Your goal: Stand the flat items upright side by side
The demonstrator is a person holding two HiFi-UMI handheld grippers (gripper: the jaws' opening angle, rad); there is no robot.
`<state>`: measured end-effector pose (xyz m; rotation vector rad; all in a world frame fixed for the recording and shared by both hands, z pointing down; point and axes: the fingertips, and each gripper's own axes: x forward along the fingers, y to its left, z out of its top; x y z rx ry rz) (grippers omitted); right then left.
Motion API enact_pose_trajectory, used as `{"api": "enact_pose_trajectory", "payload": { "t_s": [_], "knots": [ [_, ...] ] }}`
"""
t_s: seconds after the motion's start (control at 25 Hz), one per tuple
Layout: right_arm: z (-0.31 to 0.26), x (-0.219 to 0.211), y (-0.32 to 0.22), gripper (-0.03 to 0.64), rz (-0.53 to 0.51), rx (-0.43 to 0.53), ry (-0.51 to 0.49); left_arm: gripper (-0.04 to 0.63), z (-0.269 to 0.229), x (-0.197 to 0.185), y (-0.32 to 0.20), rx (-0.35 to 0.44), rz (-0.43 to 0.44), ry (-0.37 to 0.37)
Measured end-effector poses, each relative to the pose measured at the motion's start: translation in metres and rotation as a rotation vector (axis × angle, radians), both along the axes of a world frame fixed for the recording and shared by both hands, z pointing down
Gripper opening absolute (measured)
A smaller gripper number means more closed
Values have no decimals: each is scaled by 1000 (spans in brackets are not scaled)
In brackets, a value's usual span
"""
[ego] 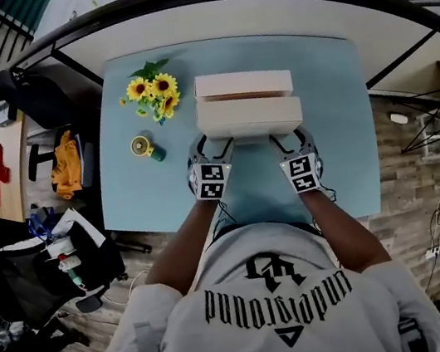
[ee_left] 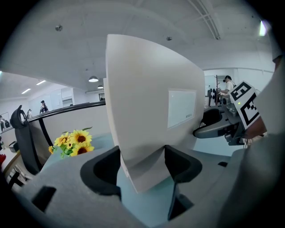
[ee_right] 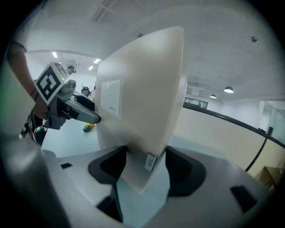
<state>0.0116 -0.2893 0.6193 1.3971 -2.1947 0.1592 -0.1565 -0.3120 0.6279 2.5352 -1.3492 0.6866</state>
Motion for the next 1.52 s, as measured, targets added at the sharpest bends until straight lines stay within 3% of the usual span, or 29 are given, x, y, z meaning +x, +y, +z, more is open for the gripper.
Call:
{"api": "enact_pose_trajectory", "payload": {
  "t_s": [0.6, 1.52],
  "knots": [
    [28, -5, -25, 278, 6, -33, 46, 313, 29, -7, -23, -27, 9, 0],
    [21, -4, -18, 344, 4, -35, -26, 353, 21, -8, -15, -2, 40, 21]
  ]
}}
